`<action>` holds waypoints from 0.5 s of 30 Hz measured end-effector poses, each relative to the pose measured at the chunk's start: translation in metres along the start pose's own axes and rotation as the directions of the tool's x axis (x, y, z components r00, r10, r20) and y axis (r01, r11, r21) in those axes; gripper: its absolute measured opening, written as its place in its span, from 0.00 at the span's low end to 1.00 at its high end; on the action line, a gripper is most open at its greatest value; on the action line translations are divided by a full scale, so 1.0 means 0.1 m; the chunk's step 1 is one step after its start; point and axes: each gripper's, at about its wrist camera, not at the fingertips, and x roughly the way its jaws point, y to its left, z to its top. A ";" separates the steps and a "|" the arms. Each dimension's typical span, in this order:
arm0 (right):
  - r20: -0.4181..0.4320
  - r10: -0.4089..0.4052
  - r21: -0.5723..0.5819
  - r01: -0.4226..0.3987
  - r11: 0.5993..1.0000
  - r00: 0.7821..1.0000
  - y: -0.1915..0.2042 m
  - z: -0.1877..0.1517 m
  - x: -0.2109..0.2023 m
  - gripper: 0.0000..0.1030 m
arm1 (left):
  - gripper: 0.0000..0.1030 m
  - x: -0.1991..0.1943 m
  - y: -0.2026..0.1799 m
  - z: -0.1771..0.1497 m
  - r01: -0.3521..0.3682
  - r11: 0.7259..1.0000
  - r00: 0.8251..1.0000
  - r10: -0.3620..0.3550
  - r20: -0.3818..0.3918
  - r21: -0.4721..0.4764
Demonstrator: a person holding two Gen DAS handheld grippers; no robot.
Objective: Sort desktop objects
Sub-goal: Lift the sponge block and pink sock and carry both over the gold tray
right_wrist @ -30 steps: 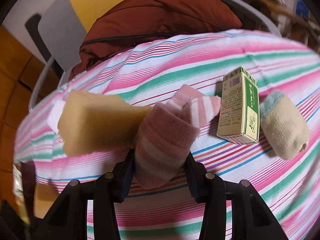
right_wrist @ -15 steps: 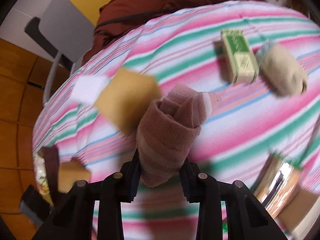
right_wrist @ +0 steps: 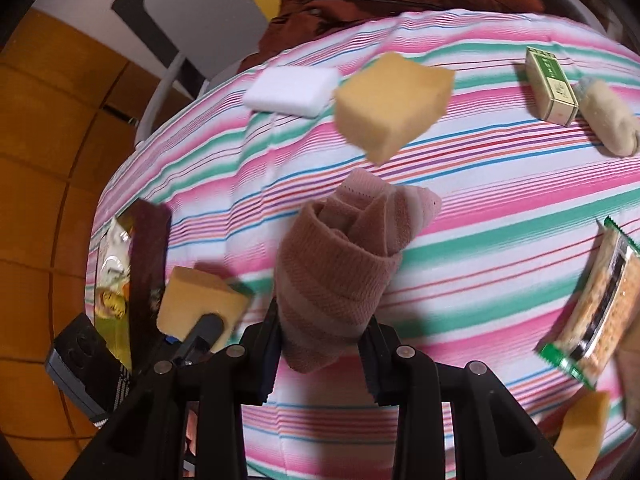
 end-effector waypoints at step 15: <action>0.036 0.059 -0.222 -0.049 0.974 0.998 1.05 -0.34 -0.06 0.34 | 0.63 -1.18 0.32 -0.02 0.093 0.988 0.993 -0.084 0.082 -0.125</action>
